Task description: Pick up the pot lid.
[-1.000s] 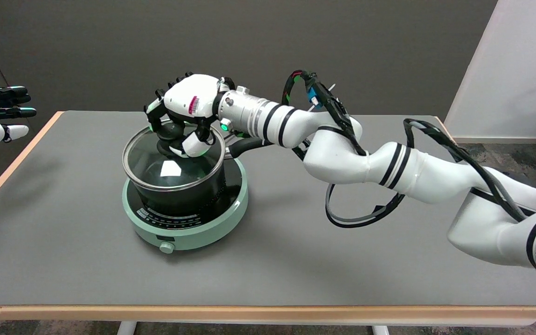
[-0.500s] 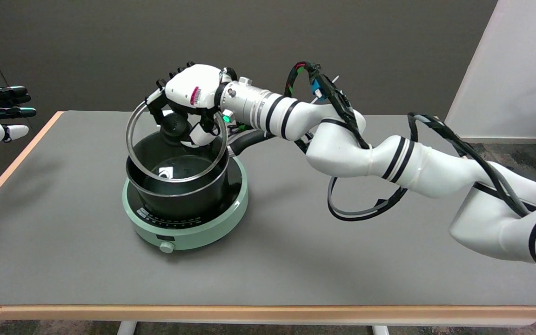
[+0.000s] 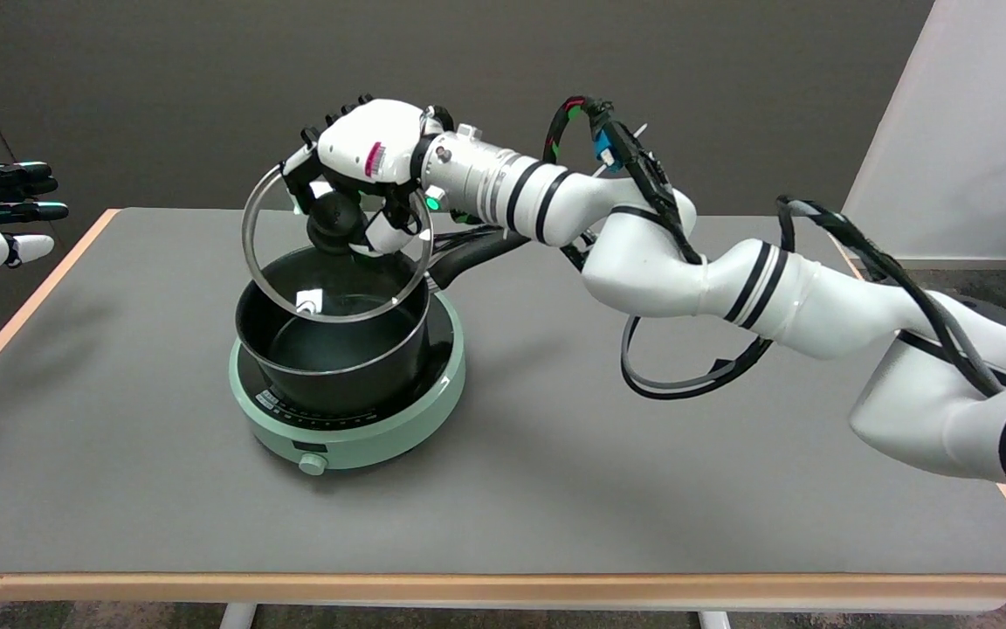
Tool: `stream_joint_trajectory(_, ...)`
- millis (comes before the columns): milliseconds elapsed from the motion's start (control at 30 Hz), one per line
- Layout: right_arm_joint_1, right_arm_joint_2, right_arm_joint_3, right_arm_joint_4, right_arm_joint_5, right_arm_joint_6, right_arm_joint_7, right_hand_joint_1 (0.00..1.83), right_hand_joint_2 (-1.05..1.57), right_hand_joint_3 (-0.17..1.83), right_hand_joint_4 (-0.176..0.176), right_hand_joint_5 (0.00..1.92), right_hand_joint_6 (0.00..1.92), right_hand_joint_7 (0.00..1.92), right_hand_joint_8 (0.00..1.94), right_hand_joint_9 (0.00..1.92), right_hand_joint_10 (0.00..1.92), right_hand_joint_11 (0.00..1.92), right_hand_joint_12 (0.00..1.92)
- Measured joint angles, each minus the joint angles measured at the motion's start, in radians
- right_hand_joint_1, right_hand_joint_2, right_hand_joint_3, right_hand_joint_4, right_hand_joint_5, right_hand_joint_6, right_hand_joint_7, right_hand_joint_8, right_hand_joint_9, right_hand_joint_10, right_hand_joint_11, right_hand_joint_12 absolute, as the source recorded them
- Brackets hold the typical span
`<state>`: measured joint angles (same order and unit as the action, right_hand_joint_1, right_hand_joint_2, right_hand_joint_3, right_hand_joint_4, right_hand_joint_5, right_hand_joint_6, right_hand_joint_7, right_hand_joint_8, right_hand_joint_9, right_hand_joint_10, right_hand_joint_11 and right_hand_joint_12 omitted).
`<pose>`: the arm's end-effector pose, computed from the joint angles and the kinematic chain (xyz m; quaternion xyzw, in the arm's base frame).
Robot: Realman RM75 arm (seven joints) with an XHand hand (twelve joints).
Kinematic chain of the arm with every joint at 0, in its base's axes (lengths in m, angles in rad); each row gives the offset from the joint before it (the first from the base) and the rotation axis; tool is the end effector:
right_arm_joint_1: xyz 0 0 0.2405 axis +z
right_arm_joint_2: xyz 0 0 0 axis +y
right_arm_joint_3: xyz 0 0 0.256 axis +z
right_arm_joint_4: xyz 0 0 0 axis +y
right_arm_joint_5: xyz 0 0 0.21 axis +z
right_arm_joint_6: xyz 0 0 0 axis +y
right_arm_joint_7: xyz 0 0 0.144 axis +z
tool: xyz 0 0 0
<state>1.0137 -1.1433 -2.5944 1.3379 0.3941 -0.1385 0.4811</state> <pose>-0.0911 -0.4674 0.1208 0.8936 0.0627 -0.0180 0.4441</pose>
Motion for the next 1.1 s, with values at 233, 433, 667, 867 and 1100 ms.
stream_joint_trajectory(233, 0.029, 0.012, 0.002, 0.007, 0.0, 0.001, 0.002, 1.37, 0.76, 0.73, 0.176, 0.72, 1.25, 0.96, 1.27, 0.86, 1.43, 0.74, 0.99)
stream_joint_trajectory(433, 0.068, 0.032, 0.004, 0.011, 0.0, 0.004, 0.003, 1.37, 0.76, 0.74, 0.176, 0.72, 1.26, 0.96, 1.26, 0.87, 1.43, 0.76, 0.99)
stream_joint_trajectory(667, 0.112, 0.066, 0.031, 0.003, 0.0, 0.005, 0.004, 1.38, 0.75, 0.75, 0.176, 0.72, 1.27, 0.97, 1.26, 0.87, 1.43, 0.76, 1.0)
stream_joint_trajectory(867, 0.132, 0.102, 0.102, -0.021, -0.01, 0.005, 0.002, 1.38, 0.75, 0.75, 0.176, 0.72, 1.28, 0.97, 1.26, 0.87, 1.43, 0.76, 1.02)
stream_joint_trajectory(1100, 0.124, 0.147, 0.217, -0.056, -0.052, 0.01, 0.004, 1.38, 0.75, 0.75, 0.176, 0.72, 1.27, 0.97, 1.26, 0.88, 1.43, 0.76, 1.02)
